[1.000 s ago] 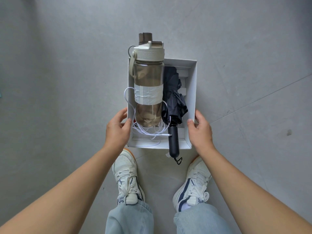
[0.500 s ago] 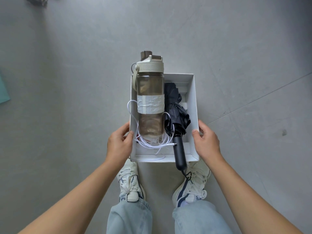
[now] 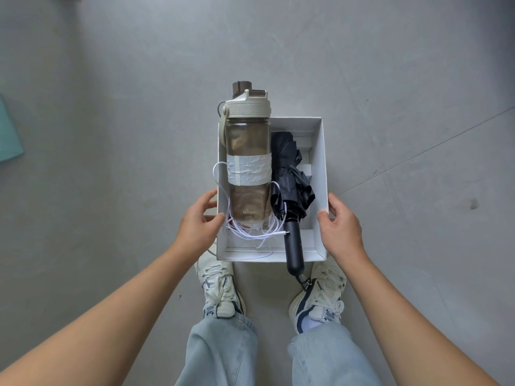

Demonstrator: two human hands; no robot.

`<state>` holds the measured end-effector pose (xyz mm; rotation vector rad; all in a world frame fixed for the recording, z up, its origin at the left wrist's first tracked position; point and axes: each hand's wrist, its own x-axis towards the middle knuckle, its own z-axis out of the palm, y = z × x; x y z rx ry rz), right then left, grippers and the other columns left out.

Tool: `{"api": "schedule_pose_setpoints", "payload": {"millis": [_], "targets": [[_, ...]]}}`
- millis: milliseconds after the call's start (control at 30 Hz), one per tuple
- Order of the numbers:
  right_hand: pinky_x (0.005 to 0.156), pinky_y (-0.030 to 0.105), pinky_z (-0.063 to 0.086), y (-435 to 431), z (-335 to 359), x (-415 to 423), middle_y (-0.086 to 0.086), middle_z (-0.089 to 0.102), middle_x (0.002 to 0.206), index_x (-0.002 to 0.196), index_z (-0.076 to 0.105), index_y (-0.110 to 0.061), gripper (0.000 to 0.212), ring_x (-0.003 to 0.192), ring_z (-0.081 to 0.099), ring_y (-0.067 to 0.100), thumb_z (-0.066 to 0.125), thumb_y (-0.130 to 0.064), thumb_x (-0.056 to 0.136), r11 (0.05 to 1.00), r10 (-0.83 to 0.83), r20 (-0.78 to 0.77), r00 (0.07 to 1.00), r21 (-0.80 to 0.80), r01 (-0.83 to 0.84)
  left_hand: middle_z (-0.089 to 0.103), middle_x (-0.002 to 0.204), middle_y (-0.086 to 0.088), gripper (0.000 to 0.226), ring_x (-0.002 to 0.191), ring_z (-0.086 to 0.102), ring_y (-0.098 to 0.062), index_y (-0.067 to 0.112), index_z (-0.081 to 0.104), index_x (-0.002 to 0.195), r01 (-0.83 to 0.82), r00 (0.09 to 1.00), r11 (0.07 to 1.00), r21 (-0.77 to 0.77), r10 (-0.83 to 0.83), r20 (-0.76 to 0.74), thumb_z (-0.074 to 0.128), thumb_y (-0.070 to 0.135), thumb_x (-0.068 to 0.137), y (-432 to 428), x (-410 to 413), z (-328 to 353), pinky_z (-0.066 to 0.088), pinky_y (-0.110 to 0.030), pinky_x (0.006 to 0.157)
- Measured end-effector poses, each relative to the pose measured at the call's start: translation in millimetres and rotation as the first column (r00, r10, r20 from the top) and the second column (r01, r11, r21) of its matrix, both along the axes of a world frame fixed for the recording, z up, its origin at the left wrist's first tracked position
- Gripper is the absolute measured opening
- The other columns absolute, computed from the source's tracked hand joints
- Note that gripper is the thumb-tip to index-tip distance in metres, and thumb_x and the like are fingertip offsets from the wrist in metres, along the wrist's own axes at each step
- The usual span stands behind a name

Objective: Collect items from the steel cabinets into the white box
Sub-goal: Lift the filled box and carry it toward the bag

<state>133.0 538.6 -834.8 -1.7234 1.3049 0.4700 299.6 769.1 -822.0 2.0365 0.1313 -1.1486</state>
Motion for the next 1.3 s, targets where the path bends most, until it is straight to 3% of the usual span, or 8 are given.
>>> {"api": "schedule_pose_setpoints", "payload": {"millis": [167,300,533,733,867,1000,1133,1300], "targets": [[0.106,0.046,0.050,0.4,8.0,1.8,-0.010,0.060,0.144,0.149,0.042,-0.039,0.061,0.124,0.062,0.016,0.042,-0.042,0.088,0.999,0.011,0.034,0.999,0.030,-0.012,0.064,0.129,0.007,0.050,0.086,0.073,-0.014,0.034,0.053,0.136,-0.009,0.997,0.999,0.044,0.006,0.073,0.063,0.012,0.091,-1.1,-2.7,-4.8,0.059,-0.039,0.078],[0.108,0.044,0.049,-2.1,8.9,-0.5,-0.011,0.058,0.146,0.150,0.042,-0.038,0.063,0.122,0.063,0.009,0.047,-0.039,0.088,0.999,-0.001,0.074,0.997,0.049,-0.002,0.069,0.120,0.010,0.043,0.111,0.064,-0.005,0.029,0.062,0.131,-0.045,0.989,0.999,0.018,0.042,0.141,0.061,0.011,0.091,-0.2,-1.8,-5.4,0.056,-0.034,0.087],[0.115,0.044,0.044,-4.9,16.4,-7.7,-0.009,0.057,0.148,0.151,0.046,-0.029,0.068,0.135,0.054,0.008,0.051,-0.034,0.084,0.988,-0.070,0.129,0.989,0.148,0.051,0.073,0.107,0.014,0.059,0.086,0.068,-0.011,0.064,0.065,0.093,-0.141,0.988,0.990,-0.024,0.142,0.058,0.061,0.005,0.091,-2.4,3.7,17.6,0.054,-0.035,0.078],[0.116,0.043,0.043,3.1,53.9,-16.1,-0.011,0.058,0.146,0.151,0.046,-0.029,0.061,0.134,0.054,0.005,0.054,-0.026,0.091,0.987,-0.081,0.194,0.978,0.152,0.052,0.072,0.115,0.008,0.050,0.108,0.069,-0.017,0.053,0.065,0.111,-0.167,0.978,0.983,-0.076,0.175,0.115,0.063,0.006,0.093,8.9,-5.6,59.9,0.056,-0.046,0.092],[0.116,0.042,0.043,3.6,105.9,-9.6,-0.013,0.056,0.148,0.152,0.046,-0.030,0.057,0.136,0.051,0.003,0.054,-0.018,0.097,0.994,-0.038,0.256,0.966,0.107,0.011,0.069,0.122,0.007,0.044,0.101,0.068,0.001,0.036,0.062,0.130,-0.131,0.975,0.988,-0.087,0.145,0.170,0.064,0.010,0.094,10.2,-8.8,110.7,0.054,-0.037,0.096],[0.116,0.038,0.043,-2.7,180.0,5.7,-0.019,0.052,0.148,0.151,0.047,-0.031,0.055,0.136,0.049,-0.002,0.055,-0.013,0.100,0.998,-0.008,0.308,0.951,0.058,-0.010,0.068,0.126,0.008,0.044,0.113,0.064,-0.003,0.031,0.062,0.133,-0.155,0.962,0.981,-0.120,0.178,0.208,0.065,0.012,0.094,6.1,-8.1,187.0,0.051,-0.037,0.100],[0.100,0.039,0.052,-11.4,273.2,23.2,-0.047,0.055,0.115,0.149,0.049,-0.032,0.054,0.125,0.060,0.019,0.058,-0.012,0.100,0.999,0.044,0.362,0.931,-0.002,-0.047,0.069,0.123,0.009,0.043,0.103,0.068,0.000,0.025,0.062,0.132,-0.190,0.939,0.960,-0.205,0.239,0.247,0.062,0.005,0.094,-0.6,-2.7,283.3,0.054,-0.024,0.091],[0.115,0.035,0.044,-15.3,406.7,38.3,-0.022,0.056,0.144,0.152,0.047,-0.029,0.054,0.135,0.050,-0.004,0.056,-0.013,0.101,0.995,0.091,0.482,0.871,-0.015,-0.095,0.068,0.111,0.024,0.044,0.076,0.061,0.014,0.025,0.063,0.129,-0.160,0.896,0.946,-0.282,0.259,0.362,0.062,0.001,0.092,-1.5,11.4,423.2,0.049,-0.008,0.068]]}}
